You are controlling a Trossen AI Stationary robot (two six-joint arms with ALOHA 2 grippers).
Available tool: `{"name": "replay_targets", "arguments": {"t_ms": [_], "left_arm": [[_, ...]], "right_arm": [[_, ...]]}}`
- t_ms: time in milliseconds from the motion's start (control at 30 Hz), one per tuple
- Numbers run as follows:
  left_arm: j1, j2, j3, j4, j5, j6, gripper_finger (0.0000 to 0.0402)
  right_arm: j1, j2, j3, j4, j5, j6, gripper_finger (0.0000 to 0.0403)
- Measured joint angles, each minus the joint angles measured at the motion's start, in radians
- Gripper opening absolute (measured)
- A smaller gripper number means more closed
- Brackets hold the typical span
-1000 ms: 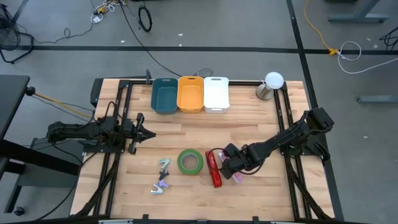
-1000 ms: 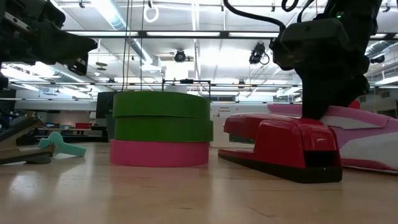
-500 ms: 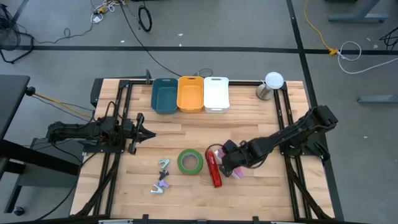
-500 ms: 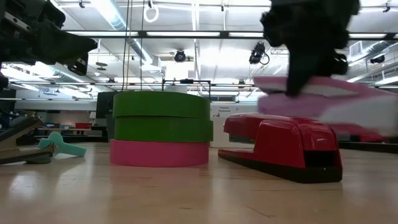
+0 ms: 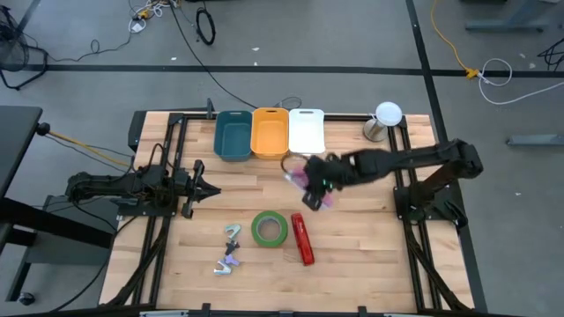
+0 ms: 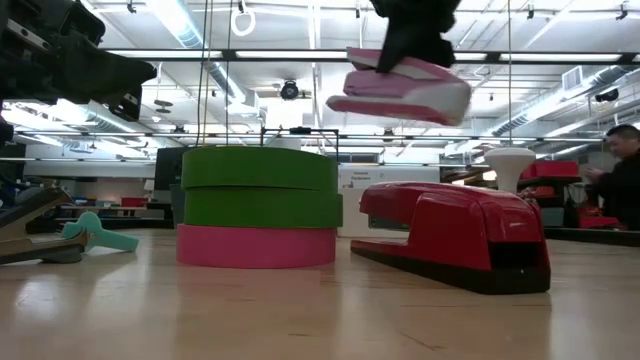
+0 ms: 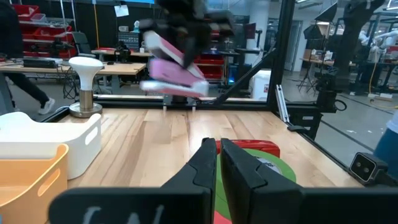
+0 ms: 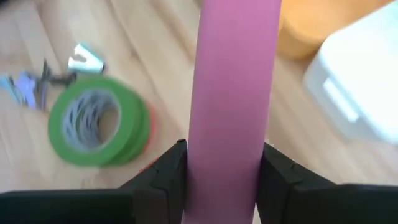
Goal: Pick and place Stapler, Stapler remover, tape
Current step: Put the pink stapler into the white bin
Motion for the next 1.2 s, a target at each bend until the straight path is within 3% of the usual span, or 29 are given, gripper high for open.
{"name": "replay_targets", "arguments": {"t_ms": [300,667,900,1200], "left_arm": [[0.0,0.0,0.0,0.0,0.0,0.0,0.0025],[0.0,0.0,0.0,0.0,0.0,0.0,0.0025],[0.0,0.0,0.0,0.0,0.0,0.0,0.0025],[0.0,0.0,0.0,0.0,0.0,0.0,0.0025]], "right_arm": [[-0.231,0.0,0.049,0.008,-0.014,-0.157,0.0137],[-0.452,0.001,0.0,0.113,0.028,-0.094,0.0137],[-0.52,0.009,-0.065,0.29,0.052,-0.087,0.0137],[-0.562,0.091,-0.032,0.311,0.048,-0.076,0.0137]]}}
